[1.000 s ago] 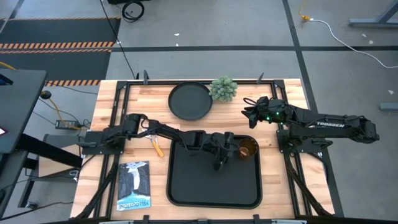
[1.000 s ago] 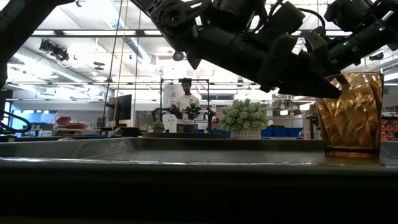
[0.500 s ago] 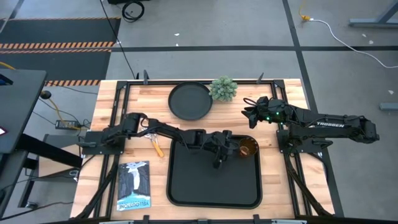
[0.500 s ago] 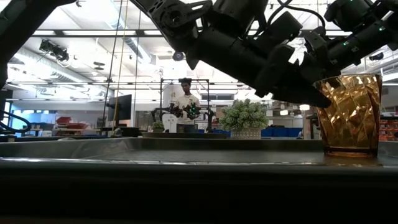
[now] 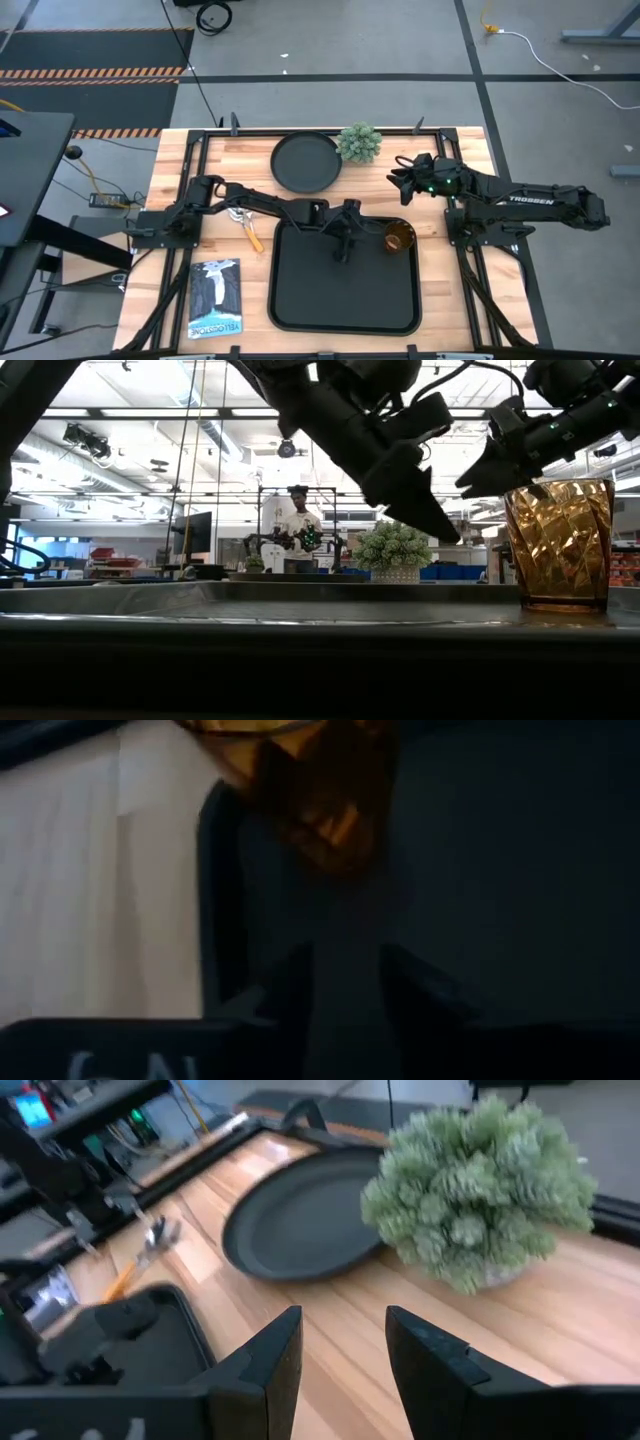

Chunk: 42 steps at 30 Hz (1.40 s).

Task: Pick and place plate/cup/fork/spoon on tray
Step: Put the black plate on the black tray to the bottom right of the orange cup

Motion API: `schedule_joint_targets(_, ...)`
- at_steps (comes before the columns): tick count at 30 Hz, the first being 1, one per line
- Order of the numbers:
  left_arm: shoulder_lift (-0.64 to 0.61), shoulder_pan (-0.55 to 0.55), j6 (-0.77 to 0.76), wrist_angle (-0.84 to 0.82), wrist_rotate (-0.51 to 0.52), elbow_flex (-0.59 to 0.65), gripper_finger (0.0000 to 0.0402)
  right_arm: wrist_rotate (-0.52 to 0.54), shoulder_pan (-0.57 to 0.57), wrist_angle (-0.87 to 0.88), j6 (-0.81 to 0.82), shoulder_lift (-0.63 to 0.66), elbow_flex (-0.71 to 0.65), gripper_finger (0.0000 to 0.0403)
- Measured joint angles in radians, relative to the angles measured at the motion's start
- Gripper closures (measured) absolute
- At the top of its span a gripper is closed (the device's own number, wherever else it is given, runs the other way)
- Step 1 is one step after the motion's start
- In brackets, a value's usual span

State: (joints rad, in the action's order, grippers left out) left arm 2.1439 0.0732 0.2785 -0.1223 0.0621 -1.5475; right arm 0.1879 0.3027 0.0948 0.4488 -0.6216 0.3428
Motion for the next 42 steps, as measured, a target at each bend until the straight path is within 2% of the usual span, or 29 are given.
schedule_joint_targets(4,-0.045,-0.001,0.038,-0.099,0.071,0.001,0.0299,-0.023,0.0,-0.07,0.004,-0.011,0.0,0.025)
schedule_joint_targets(13,-0.113,-0.028,0.09,-0.177,0.075,0.0,0.0352,-0.033,0.001,-0.198,0.0,-0.124,0.0,0.025)
schedule_joint_targets(21,-0.18,-0.092,0.193,-0.248,0.078,0.001,0.0375,-0.031,0.013,-0.327,0.0,-0.201,0.0,0.025)
schedule_joint_targets(24,-0.218,-0.121,0.203,-0.276,0.044,0.001,0.0379,-0.025,0.027,-0.377,0.004,-0.215,0.0,0.025)
schedule_joint_targets(32,-0.285,-0.154,0.152,-0.356,-0.151,0.0,0.0379,0.002,0.011,-0.503,0.03,-0.267,0.001,0.025)
schedule_joint_targets(35,-0.287,-0.134,0.136,-0.391,-0.153,0.0,0.0379,0.003,-0.015,-0.535,0.031,-0.291,0.005,0.025)
schedule_joint_targets(42,-0.288,-0.065,0.095,-0.478,-0.139,0.0,0.0379,0.031,-0.072,-0.525,-0.029,-0.398,0.116,0.025)
